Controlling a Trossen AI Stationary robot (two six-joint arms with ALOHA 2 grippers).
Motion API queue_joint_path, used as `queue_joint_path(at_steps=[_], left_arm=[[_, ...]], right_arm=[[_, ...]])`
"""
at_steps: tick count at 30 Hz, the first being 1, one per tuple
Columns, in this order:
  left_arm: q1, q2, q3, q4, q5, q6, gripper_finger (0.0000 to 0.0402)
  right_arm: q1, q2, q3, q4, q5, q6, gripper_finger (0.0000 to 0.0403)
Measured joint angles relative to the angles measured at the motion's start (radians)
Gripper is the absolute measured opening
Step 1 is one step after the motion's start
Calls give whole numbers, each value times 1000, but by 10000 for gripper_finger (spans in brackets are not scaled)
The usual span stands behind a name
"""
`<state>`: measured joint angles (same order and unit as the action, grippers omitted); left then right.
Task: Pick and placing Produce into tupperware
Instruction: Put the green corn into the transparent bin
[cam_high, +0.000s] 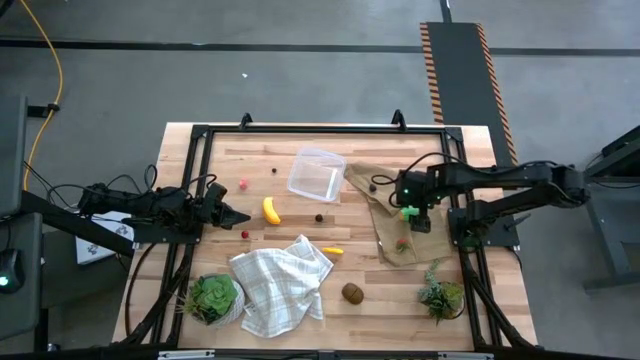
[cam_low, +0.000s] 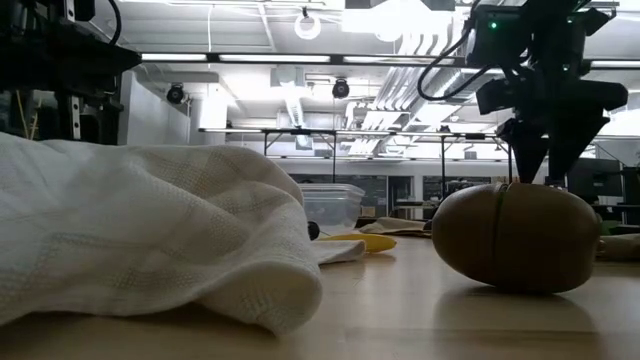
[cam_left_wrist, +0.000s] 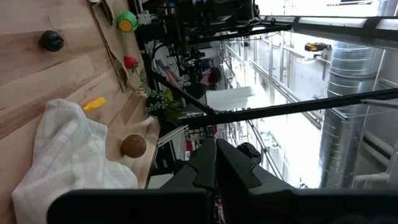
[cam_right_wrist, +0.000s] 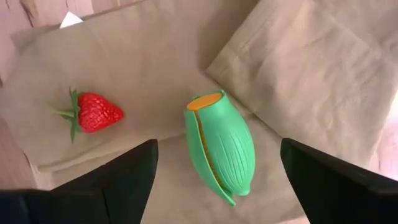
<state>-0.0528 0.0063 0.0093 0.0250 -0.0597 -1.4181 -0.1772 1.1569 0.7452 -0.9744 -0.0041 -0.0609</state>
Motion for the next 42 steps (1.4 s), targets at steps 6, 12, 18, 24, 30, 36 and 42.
queue_joint_path(at_steps=[6, 12, 18, 24, 30, 36, 42], left_arm=[[0, 0, 0, 0, 0, 4, 1], [0, 0, 0, 0, 0, 25, 1], [0, 0, 0, 0, 0, 26, 1], [0, 0, 0, 0, 1, 26, 1], [0, 0, 0, 0, 1, 26, 1], [0, 0, 0, 0, 1, 26, 1], [0, 0, 0, 0, 2, 26, 1]], right_arm=[[0, 45, -1, 5, -14, -18, 330], [-15, 116, -2, 6, -23, -30, 330], [-32, 183, -2, 6, -33, -38, 330], [-33, 240, -2, 8, -33, -42, 330], [-32, 280, -2, 13, -33, -45, 330], [-32, 285, -2, 16, -32, -44, 330], [-32, 285, -2, 17, -5, -30, 316]])
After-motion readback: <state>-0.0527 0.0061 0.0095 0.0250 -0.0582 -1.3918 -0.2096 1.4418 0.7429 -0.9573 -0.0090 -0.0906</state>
